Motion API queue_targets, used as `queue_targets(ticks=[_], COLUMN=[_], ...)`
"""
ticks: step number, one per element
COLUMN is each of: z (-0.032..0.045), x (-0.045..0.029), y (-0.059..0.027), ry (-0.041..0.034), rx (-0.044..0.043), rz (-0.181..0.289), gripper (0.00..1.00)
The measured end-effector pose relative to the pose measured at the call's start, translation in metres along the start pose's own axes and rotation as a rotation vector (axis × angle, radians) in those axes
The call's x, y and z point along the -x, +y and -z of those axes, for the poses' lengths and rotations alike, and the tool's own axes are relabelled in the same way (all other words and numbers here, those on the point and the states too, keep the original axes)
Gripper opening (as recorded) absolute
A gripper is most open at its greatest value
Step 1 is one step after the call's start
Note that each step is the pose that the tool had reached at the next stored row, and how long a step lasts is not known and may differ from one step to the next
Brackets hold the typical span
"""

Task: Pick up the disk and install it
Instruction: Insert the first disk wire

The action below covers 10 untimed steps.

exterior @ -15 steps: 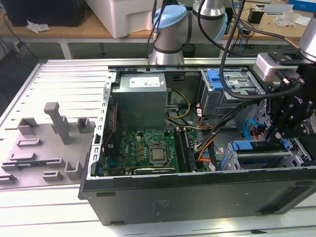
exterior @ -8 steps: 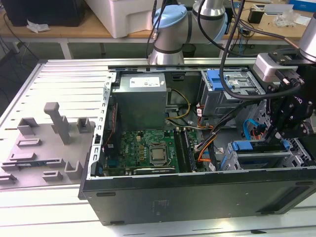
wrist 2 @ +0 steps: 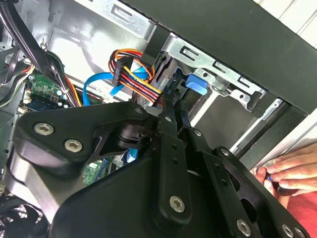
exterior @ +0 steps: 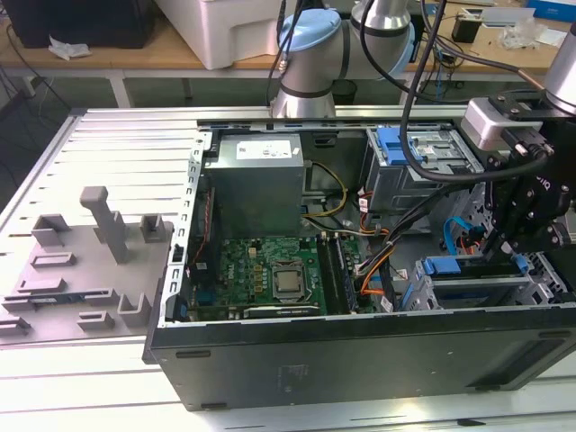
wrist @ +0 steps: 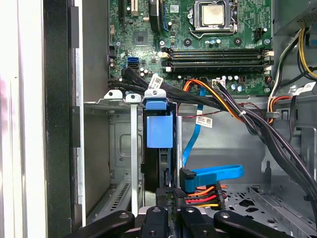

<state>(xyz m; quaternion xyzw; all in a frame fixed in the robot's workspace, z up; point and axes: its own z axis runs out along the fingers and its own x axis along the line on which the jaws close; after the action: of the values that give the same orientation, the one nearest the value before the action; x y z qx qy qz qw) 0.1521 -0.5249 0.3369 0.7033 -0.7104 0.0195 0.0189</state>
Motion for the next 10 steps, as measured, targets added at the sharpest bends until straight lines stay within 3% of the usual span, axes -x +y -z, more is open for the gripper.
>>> queue_targets(ticks=[10], z=[-0.0001], x=[0.0], y=[0.0], ry=[0.0], rx=[0.0], rz=[0.0], gripper=[0.17])
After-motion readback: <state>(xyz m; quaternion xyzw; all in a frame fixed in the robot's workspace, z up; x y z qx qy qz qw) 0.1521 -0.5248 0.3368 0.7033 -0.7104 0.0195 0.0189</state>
